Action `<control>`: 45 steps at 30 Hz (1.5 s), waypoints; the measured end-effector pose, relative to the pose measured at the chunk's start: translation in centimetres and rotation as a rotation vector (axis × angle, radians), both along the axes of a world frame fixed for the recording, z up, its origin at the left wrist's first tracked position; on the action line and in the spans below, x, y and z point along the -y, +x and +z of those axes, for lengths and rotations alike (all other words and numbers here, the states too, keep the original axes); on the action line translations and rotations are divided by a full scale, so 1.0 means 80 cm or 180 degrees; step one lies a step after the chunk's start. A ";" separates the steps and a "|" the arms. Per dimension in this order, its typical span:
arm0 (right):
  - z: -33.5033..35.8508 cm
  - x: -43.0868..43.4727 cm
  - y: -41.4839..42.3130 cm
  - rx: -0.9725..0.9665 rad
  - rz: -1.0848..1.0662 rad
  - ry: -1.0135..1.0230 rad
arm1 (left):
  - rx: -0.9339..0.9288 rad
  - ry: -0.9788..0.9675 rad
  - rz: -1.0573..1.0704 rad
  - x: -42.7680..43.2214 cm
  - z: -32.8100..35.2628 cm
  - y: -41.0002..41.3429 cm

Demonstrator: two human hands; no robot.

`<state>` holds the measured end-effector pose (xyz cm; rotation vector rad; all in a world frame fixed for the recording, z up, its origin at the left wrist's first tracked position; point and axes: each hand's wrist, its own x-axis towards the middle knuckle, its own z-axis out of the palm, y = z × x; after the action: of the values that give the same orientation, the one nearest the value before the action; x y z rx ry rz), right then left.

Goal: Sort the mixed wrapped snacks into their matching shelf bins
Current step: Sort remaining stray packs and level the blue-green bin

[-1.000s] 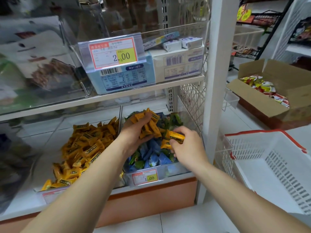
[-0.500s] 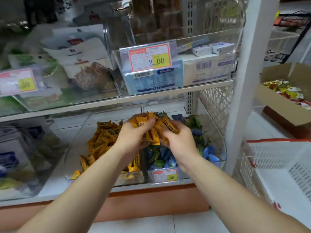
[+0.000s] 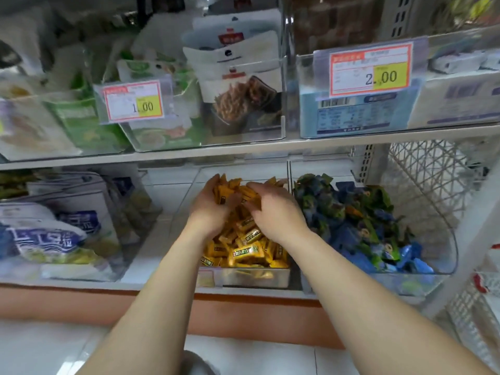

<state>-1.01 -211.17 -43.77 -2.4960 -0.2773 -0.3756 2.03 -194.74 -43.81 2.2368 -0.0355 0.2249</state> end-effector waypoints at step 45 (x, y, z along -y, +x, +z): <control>-0.039 0.234 -0.015 -0.0905 -0.0830 -0.0078 | 0.0784 0.1508 -0.1266 0.123 -0.004 -0.046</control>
<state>-2.23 -229.88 -46.89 -2.5744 0.1596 -0.1161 -1.63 -204.55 -44.12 2.5914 -0.7258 0.2943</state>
